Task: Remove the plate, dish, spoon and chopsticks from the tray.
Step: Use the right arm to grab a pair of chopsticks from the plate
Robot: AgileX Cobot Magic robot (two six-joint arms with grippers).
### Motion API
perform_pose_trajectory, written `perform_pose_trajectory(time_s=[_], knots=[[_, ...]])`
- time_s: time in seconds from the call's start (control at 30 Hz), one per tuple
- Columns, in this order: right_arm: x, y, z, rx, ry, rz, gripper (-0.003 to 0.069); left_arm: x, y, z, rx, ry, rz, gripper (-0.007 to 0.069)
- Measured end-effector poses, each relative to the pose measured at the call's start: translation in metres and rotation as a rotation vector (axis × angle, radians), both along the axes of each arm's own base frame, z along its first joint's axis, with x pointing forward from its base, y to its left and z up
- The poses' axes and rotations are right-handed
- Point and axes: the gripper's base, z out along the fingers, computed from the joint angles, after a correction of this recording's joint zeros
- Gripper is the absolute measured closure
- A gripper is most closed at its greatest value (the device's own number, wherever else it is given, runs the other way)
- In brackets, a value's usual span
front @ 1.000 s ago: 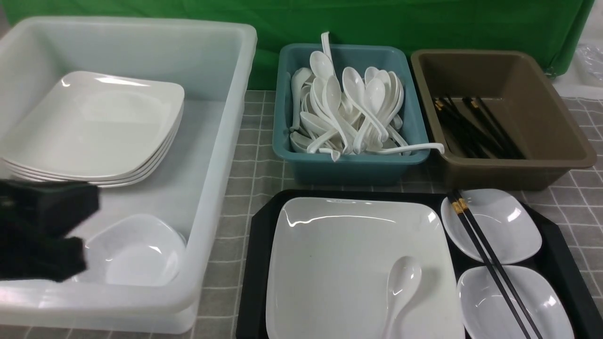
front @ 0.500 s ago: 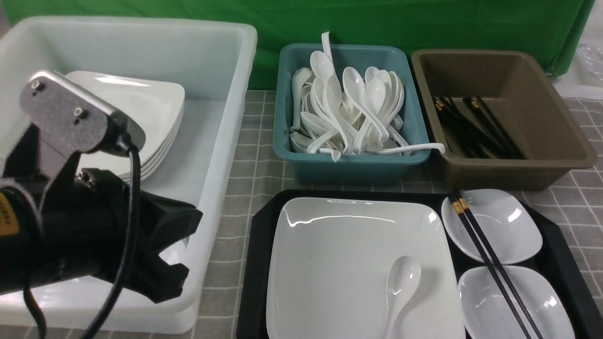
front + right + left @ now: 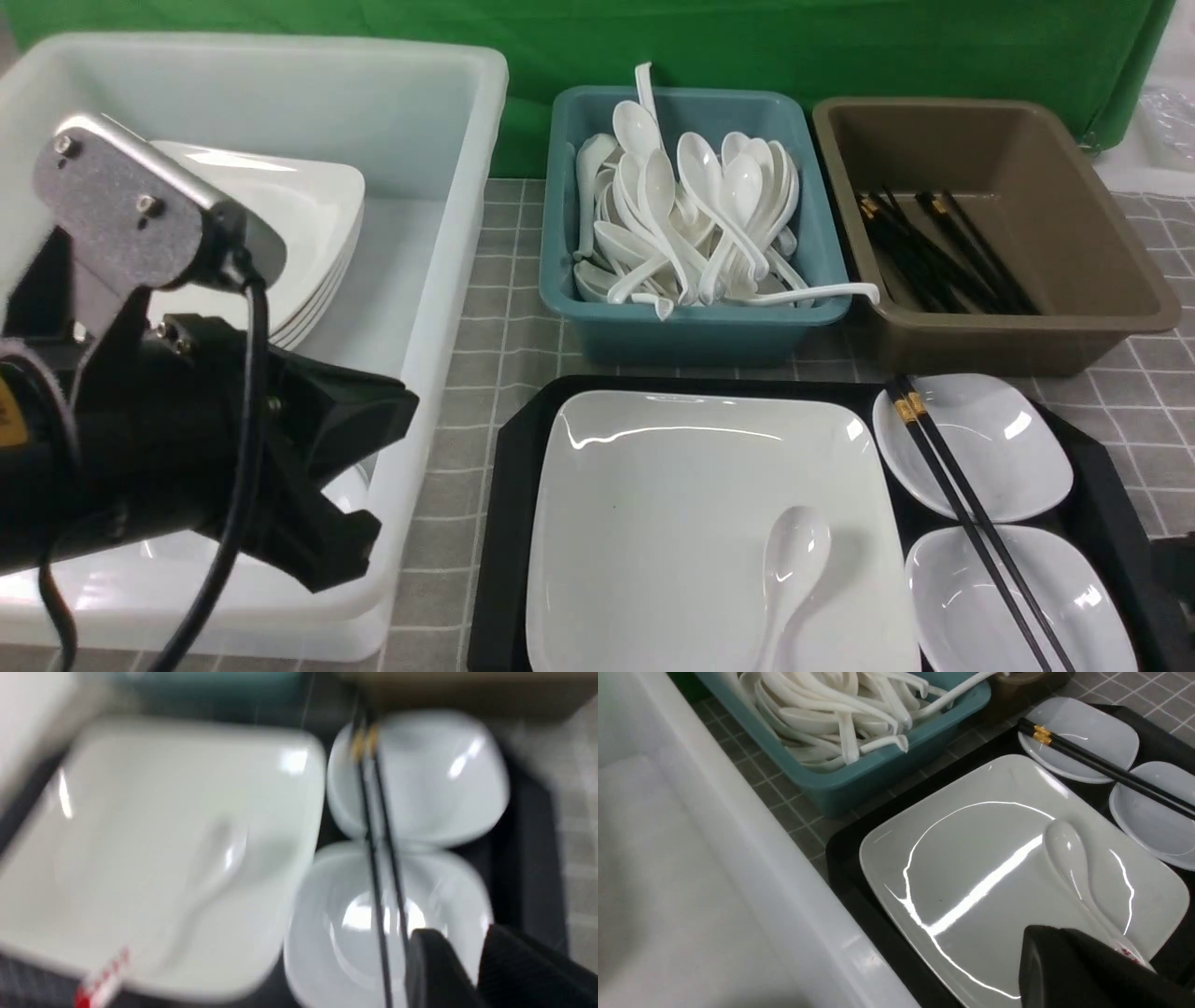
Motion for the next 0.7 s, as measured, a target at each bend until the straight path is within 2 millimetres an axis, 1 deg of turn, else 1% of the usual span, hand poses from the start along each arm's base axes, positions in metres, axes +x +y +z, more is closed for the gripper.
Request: perform_pose_trajectory(time_s=[0.03,0.07,0.1,0.13,0.17,0.27,0.33,0.4,0.43,0.5,0.6,0.7], knots=[[0.010,0.003,-0.001,-0.030,0.070,0.026,0.0436,-0.003,0.000,0.003,-0.005,-0.018,-0.019,0.0616],[0.030,0.009,-0.004,-0.065,0.155,0.056,0.0414,-0.009,0.002,0.008,-0.027,-0.049,-0.044,0.0616],[0.044,0.013,-0.007,-0.083,0.198,0.069,0.0398,-0.015,0.003,0.013,-0.046,-0.077,-0.059,0.0616],[0.063,0.018,-0.014,-0.105,0.248,0.082,0.0379,-0.024,0.007,0.020,-0.076,-0.115,-0.070,0.0616],[0.067,0.018,-0.012,-0.106,0.246,0.084,0.0372,-0.025,0.008,0.021,-0.077,-0.123,-0.072,0.0616],[0.112,0.029,-0.021,-0.121,0.291,0.087,0.0312,-0.046,0.019,0.036,-0.138,-0.204,-0.078,0.0616],[0.135,0.035,-0.031,-0.123,0.302,0.084,0.0282,-0.057,0.024,0.040,-0.152,-0.225,-0.089,0.0616],[0.152,0.039,-0.038,-0.124,0.309,0.081,0.0263,-0.063,0.026,0.040,-0.150,-0.223,-0.104,0.0616],[0.162,0.041,-0.045,-0.128,0.324,0.081,0.0256,-0.067,0.028,0.040,-0.149,-0.223,-0.112,0.0616],[0.175,0.043,-0.055,-0.131,0.341,0.077,0.0250,-0.071,0.029,0.040,-0.144,-0.217,-0.124,0.0616],[0.192,0.042,-0.069,-0.131,0.362,0.061,0.0249,-0.076,0.031,0.039,-0.136,-0.205,-0.140,0.0616],[0.203,0.038,-0.079,-0.133,0.381,0.044,0.0249,-0.077,0.031,0.038,-0.129,-0.194,-0.148,0.0616]])
